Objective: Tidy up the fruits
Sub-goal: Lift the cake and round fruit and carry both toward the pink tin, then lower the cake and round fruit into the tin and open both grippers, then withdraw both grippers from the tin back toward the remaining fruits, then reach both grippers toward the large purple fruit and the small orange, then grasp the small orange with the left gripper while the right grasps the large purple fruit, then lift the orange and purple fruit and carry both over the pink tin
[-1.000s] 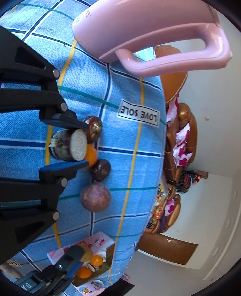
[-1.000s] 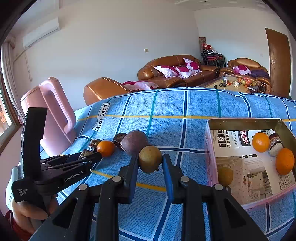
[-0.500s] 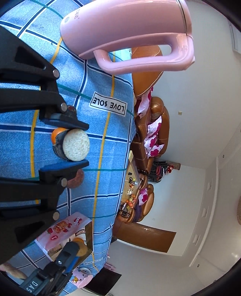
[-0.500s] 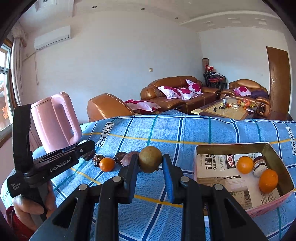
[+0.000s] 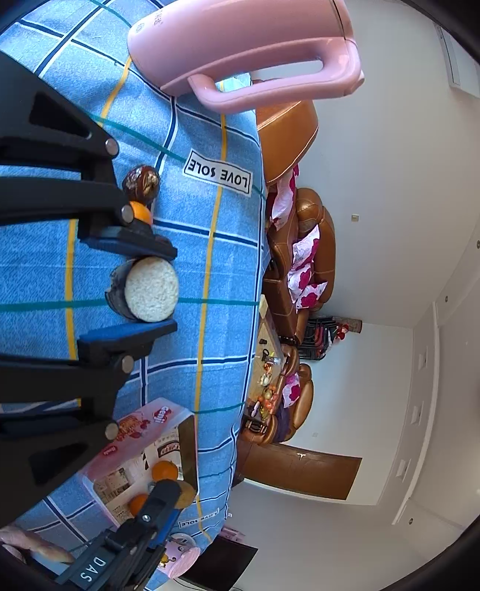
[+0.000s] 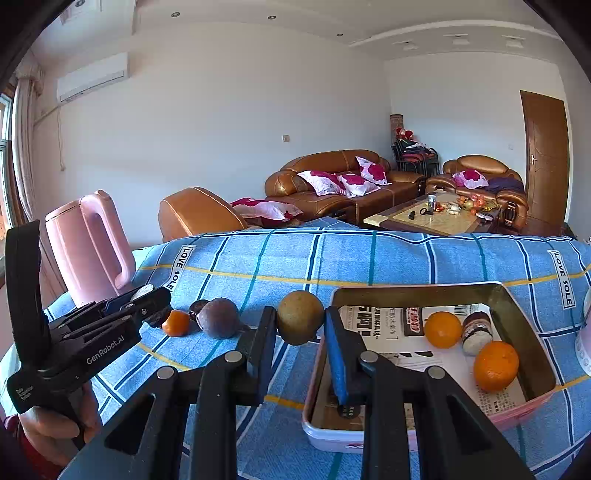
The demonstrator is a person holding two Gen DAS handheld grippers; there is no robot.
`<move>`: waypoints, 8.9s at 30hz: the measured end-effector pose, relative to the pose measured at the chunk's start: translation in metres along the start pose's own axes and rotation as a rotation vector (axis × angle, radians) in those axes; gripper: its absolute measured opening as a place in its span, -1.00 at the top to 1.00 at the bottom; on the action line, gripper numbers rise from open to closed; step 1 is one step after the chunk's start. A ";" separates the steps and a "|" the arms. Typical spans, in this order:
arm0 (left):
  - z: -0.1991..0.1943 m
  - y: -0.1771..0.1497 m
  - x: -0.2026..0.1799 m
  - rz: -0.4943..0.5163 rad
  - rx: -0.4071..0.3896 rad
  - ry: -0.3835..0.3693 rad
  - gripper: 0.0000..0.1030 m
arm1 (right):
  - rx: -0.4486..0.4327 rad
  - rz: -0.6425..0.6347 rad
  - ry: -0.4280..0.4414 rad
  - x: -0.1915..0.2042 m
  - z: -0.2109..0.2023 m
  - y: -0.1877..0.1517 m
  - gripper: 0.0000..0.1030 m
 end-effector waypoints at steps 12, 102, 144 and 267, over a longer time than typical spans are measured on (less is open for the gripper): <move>0.006 -0.002 -0.072 0.038 0.005 -0.080 0.35 | -0.024 0.008 -0.073 -0.047 -0.011 0.007 0.45; 0.030 -0.005 -0.162 0.193 -0.020 0.111 -1.00 | -0.199 0.060 -0.404 -0.158 -0.047 0.019 -0.66; 0.004 -0.005 -0.043 0.180 -0.004 0.210 -1.00 | -0.126 0.051 -0.357 -0.043 -0.033 0.001 -0.66; 0.004 0.004 0.021 0.105 -0.008 0.217 0.37 | 0.035 -0.039 -0.030 0.054 0.029 -0.013 0.02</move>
Point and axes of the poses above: each gripper's, at about its wrist camera, not at the fingertips, and z roughly the way its jaws point, x to its left, y to its top, the point moved 4 cm from there along z, roughly the way its jaws point, and after that the axes turned 7 degrees about -x, right-handed, at the moved point
